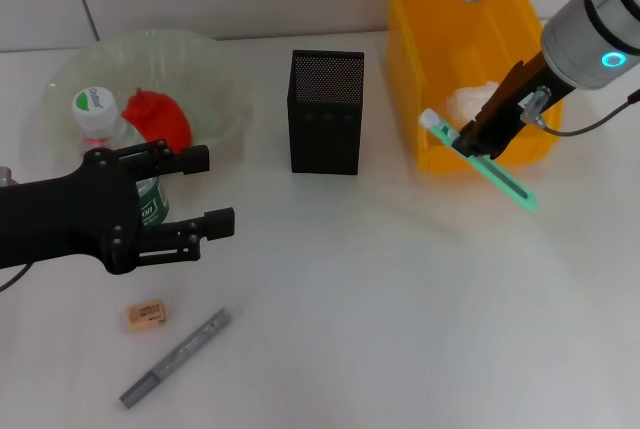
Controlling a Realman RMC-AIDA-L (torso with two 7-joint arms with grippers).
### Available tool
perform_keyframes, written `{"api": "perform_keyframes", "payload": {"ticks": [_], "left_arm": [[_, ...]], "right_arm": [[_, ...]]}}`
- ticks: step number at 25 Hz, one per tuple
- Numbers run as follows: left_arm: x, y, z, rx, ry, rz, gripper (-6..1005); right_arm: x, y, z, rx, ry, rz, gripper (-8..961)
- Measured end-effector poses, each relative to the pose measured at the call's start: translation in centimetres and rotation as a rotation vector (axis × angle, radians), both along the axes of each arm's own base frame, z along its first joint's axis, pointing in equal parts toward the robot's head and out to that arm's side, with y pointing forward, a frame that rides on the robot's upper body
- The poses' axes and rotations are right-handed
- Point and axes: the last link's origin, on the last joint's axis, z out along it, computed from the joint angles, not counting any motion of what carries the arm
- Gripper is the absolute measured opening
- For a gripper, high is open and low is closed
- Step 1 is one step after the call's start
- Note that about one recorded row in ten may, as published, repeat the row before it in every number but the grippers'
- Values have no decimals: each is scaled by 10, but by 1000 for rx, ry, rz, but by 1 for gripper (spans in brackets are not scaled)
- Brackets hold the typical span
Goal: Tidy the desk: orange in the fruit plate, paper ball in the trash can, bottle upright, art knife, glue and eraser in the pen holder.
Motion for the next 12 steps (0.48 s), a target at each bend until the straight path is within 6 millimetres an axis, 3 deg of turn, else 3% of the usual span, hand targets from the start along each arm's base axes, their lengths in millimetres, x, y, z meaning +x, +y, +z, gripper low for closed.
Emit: {"api": "perform_keyframes", "payload": {"ticks": [12], "left_arm": [[1, 1, -1, 1, -1, 0, 798]], "right_arm": [[-14, 3, 10, 63, 53, 93, 93]]}}
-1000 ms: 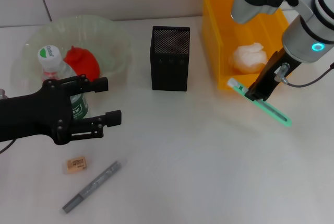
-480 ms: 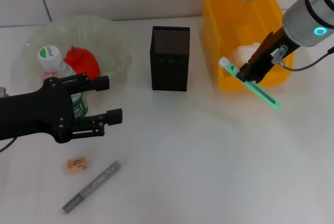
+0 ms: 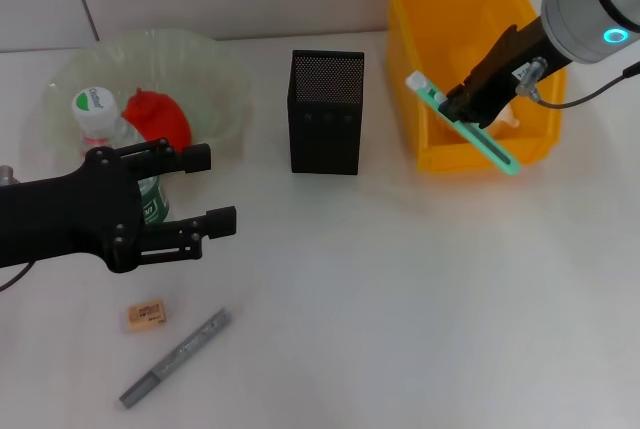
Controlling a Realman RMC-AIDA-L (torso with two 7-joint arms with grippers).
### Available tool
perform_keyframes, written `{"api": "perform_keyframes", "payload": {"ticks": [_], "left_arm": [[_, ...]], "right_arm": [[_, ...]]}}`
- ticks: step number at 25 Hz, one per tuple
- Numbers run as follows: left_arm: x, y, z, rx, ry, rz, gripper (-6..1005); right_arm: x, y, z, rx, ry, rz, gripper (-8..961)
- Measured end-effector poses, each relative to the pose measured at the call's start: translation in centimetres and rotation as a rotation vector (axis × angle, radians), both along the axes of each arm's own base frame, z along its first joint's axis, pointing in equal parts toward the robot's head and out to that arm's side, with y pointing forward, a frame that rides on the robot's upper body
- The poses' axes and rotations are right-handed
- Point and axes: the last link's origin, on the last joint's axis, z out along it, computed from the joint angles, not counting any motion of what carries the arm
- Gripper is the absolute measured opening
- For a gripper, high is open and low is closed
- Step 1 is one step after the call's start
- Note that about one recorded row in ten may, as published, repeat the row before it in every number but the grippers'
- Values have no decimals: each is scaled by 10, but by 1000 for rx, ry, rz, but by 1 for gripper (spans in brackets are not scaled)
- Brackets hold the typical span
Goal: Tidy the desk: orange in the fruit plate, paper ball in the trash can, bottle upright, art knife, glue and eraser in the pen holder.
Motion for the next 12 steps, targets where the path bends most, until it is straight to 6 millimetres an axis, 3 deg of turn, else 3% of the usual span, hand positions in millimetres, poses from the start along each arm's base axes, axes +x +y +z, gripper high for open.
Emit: {"api": "perform_keyframes", "payload": {"ticks": [12], "left_arm": [[0, 0, 0, 1, 1, -2, 798]], "right_arm": [[-14, 4, 9, 58, 28, 67, 95]]}}
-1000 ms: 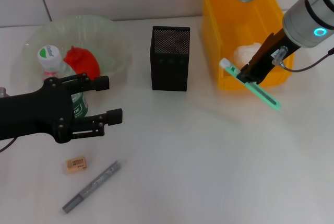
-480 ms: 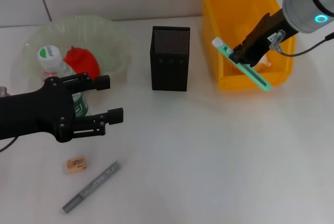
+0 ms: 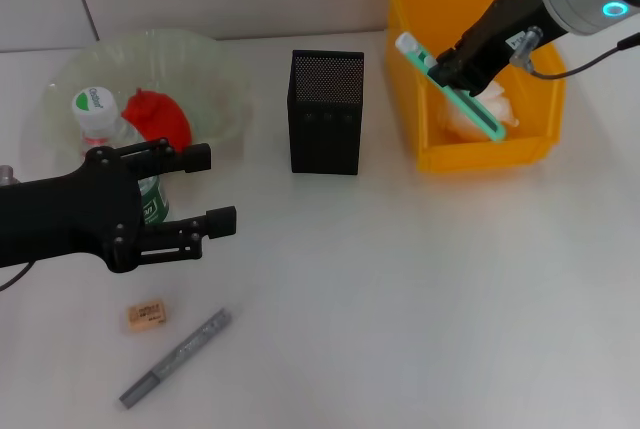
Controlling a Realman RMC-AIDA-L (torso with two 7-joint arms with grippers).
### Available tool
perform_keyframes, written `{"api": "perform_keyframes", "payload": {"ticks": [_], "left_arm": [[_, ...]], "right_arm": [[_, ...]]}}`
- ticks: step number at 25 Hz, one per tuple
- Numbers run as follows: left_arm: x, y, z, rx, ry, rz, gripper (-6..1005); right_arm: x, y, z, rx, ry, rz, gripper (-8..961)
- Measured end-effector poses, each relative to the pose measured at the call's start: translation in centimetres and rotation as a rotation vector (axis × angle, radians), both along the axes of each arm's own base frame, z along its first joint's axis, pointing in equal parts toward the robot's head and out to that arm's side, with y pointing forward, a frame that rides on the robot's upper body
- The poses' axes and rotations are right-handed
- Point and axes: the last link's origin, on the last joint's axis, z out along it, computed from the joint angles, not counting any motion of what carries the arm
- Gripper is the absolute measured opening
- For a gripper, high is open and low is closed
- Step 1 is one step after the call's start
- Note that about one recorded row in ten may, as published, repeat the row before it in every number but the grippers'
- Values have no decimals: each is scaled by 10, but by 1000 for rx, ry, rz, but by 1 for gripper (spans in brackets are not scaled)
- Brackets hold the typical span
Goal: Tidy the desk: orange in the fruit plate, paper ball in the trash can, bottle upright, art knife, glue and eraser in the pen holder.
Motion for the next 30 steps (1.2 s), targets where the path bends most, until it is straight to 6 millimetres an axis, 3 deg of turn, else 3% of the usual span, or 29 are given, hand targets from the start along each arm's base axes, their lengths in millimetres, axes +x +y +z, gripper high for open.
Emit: {"api": "perform_keyframes", "payload": {"ticks": [30], "left_arm": [[3, 2, -1, -1, -8, -2, 799]], "right_arm": [[-17, 19, 14, 125, 143, 143, 100]]}}
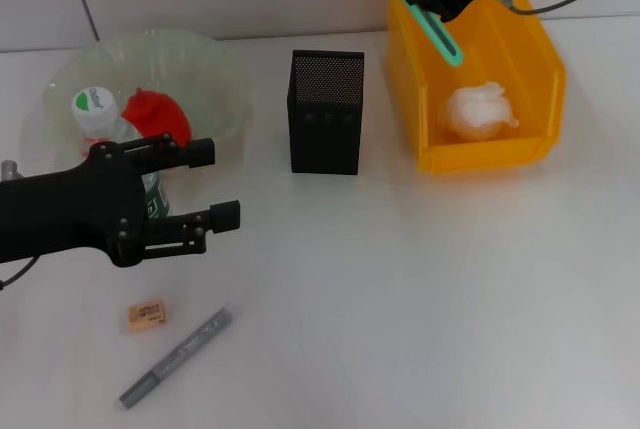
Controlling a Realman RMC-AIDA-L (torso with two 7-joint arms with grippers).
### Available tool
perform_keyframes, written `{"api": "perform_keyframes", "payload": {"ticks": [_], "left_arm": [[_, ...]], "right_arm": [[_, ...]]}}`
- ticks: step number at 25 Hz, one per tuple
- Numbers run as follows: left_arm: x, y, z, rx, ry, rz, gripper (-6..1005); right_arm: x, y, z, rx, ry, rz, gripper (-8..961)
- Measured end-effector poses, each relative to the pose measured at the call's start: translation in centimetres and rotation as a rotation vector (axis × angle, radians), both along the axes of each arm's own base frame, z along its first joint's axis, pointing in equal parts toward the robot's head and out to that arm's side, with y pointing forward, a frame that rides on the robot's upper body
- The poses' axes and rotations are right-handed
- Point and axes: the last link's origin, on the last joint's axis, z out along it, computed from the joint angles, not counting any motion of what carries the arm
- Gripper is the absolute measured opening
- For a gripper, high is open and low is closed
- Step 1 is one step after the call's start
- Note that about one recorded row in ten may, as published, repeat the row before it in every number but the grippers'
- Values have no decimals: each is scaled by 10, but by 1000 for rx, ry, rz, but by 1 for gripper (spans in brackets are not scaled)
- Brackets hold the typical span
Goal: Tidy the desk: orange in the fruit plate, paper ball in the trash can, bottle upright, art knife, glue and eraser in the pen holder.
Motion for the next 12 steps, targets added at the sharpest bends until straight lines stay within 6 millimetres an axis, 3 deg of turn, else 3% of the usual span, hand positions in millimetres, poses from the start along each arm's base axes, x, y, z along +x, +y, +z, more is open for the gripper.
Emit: {"api": "perform_keyframes", "payload": {"ticks": [12], "left_arm": [[3, 3, 0, 0, -1, -10, 799]], "right_arm": [[-6, 8, -6, -16, 62, 42, 102]]}}
